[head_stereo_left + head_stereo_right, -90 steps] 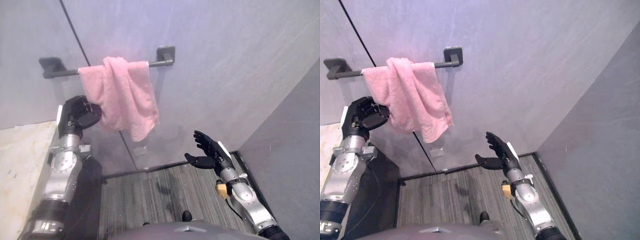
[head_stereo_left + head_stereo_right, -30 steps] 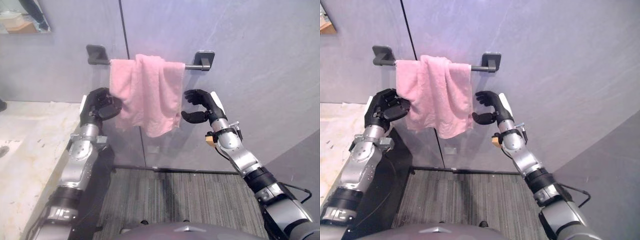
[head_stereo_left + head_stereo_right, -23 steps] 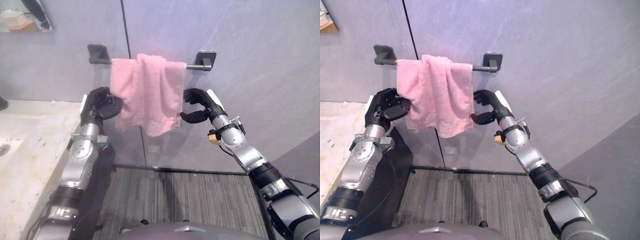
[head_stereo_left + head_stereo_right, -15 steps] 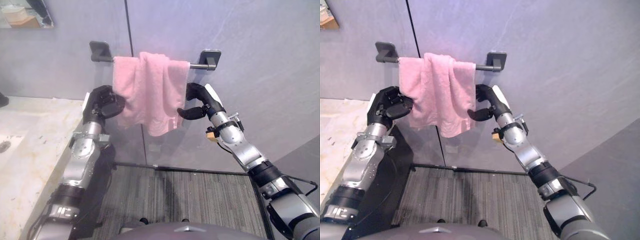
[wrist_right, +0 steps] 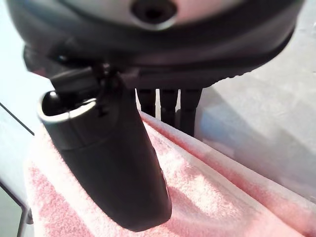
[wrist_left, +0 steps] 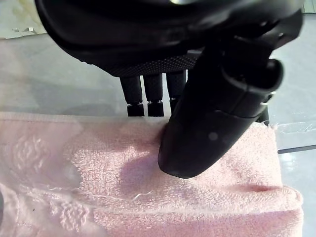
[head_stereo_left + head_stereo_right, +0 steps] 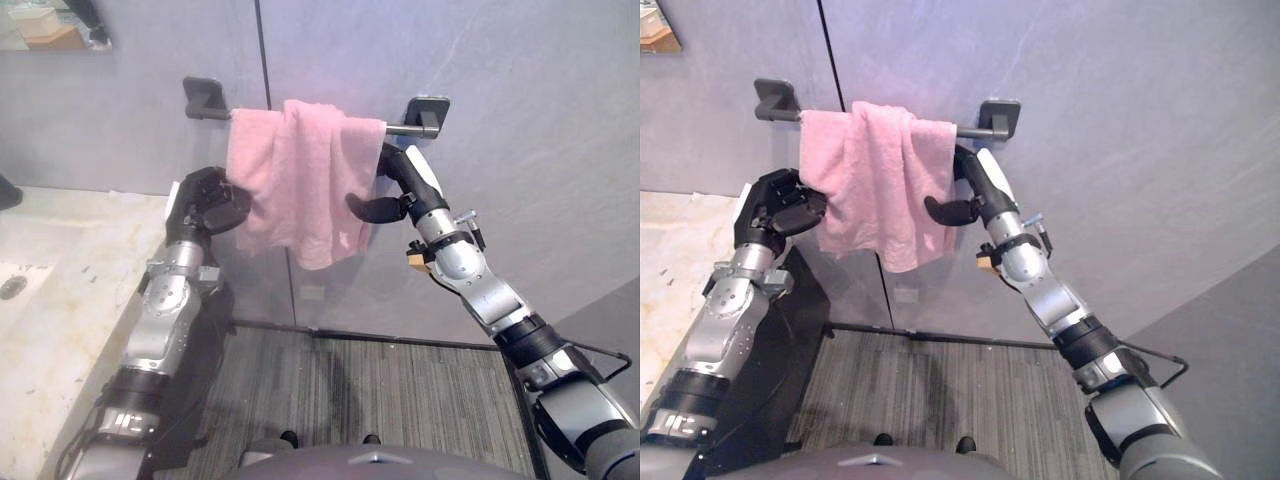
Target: Organize the bathroom.
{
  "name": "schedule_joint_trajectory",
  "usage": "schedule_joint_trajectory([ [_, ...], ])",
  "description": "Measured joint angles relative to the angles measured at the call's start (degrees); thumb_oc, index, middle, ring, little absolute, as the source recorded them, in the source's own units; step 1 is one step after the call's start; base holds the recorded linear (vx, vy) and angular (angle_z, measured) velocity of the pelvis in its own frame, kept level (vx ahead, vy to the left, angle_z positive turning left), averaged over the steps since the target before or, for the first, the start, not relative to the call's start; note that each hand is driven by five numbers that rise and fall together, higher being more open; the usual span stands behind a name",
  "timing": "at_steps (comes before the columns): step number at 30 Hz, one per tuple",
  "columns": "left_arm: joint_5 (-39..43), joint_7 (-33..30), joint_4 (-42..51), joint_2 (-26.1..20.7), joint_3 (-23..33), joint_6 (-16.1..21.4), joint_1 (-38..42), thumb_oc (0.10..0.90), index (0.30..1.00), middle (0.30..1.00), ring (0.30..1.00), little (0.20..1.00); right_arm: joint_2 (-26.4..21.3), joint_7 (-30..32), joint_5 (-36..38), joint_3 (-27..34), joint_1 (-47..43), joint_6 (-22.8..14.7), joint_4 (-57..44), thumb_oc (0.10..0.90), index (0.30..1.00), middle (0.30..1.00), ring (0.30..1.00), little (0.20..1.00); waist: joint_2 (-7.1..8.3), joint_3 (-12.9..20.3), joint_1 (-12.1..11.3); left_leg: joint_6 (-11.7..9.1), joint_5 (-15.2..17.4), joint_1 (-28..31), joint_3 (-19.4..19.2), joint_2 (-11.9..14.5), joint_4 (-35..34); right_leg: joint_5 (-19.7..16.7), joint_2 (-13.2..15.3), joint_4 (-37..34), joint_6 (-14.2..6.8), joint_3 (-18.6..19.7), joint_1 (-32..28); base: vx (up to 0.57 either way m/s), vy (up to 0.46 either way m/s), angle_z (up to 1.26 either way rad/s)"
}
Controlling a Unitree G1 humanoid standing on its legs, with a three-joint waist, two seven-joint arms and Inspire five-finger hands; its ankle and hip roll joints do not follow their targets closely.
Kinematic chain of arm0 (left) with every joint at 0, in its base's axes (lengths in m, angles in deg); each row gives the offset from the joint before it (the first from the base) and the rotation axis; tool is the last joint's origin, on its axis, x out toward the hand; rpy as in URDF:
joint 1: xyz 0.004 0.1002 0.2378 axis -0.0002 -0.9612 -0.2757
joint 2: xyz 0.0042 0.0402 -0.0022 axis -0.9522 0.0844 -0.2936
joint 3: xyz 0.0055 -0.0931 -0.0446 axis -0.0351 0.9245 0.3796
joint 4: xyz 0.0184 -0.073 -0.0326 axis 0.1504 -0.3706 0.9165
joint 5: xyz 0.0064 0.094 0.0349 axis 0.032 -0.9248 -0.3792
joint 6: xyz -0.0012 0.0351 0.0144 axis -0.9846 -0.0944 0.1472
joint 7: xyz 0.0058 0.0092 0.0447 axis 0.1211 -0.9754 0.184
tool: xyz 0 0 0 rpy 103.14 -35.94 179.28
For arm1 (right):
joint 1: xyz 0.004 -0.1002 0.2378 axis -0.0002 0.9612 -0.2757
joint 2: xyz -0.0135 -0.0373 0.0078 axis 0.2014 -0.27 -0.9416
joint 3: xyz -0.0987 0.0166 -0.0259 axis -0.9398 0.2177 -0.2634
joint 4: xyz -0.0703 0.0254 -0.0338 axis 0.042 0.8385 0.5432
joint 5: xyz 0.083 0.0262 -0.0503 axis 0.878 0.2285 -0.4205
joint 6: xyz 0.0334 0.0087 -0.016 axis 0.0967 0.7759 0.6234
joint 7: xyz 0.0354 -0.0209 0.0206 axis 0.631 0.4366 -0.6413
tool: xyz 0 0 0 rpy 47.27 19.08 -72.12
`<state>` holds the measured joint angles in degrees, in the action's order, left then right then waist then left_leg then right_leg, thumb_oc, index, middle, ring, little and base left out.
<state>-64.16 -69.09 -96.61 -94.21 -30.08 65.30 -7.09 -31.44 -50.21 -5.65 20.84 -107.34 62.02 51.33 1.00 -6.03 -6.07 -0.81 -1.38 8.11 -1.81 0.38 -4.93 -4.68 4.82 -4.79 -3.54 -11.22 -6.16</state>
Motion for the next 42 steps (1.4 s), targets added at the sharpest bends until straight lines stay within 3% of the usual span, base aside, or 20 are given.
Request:
schedule_joint_trajectory([
  [19,-0.4,-1.6,0.0,0.1,0.0,0.0,0.0,0.4,0.3,0.3,0.3,0.3,2.5,2.4,2.4,1.4,0.9,-0.8,-0.5,0.4,0.3,0.3,0.3,0.3,0.15,-0.3,0.9,0.0,0.1,0.2,-1.0,0.0,0.0,0.0,0.0,0.1,0.0,0.7,0.1,0.0,0.0,0.0],
  [22,-0.6,-3.5,0.0,0.2,0.0,0.1,-0.1,0.4,0.3,0.3,0.3,0.3,3.4,3.1,2.8,2.5,1.8,-1.3,-0.4,0.4,0.3,0.3,0.3,0.3,0.17,-0.3,1.2,0.1,0.1,0.3,-1.1,0.0,0.0,0.0,0.0,0.1,0.0,0.8,0.1,0.0,0.0,0.0],
  [26,-1.3,-12.3,0.0,3.8,0.9,2.7,-1.6,0.4,0.3,0.3,0.3,0.3,9.9,8.9,8.2,7.8,8.1,-3.0,-0.4,0.4,0.3,0.3,0.3,0.3,0.19,-0.3,1.7,0.1,0.3,0.5,-1.7,0.0,0.0,0.0,-0.1,0.1,0.0,1.5,0.1,-0.01,-0.014,-0.05],
  [34,-5.0,-22.9,0.1,6.3,1.0,5.5,-3.3,0.4,0.3,0.3,0.3,0.3,14.0,13.5,11.9,7.7,10.1,-5.0,-0.5,0.4,0.3,0.3,0.3,0.3,0.31,-0.2,2.0,0.1,0.3,0.7,-1.9,0.0,0.0,-0.1,0.0,0.1,0.0,1.9,0.1,0.0,-0.003,-0.02],
  [42,-5.7,-26.6,0.1,6.8,0.3,6.4,-3.8,0.4,0.3,0.3,0.3,0.3,15.6,14.9,14.0,7.3,10.1,-5.0,-0.5,0.4,0.3,0.3,0.3,0.3,0.38,-0.1,1.8,0.1,0.3,0.7,-1.9,-0.1,0.0,-0.2,0.0,0.1,0.0,1.9,0.1,0.0,0.0,0.0],
])
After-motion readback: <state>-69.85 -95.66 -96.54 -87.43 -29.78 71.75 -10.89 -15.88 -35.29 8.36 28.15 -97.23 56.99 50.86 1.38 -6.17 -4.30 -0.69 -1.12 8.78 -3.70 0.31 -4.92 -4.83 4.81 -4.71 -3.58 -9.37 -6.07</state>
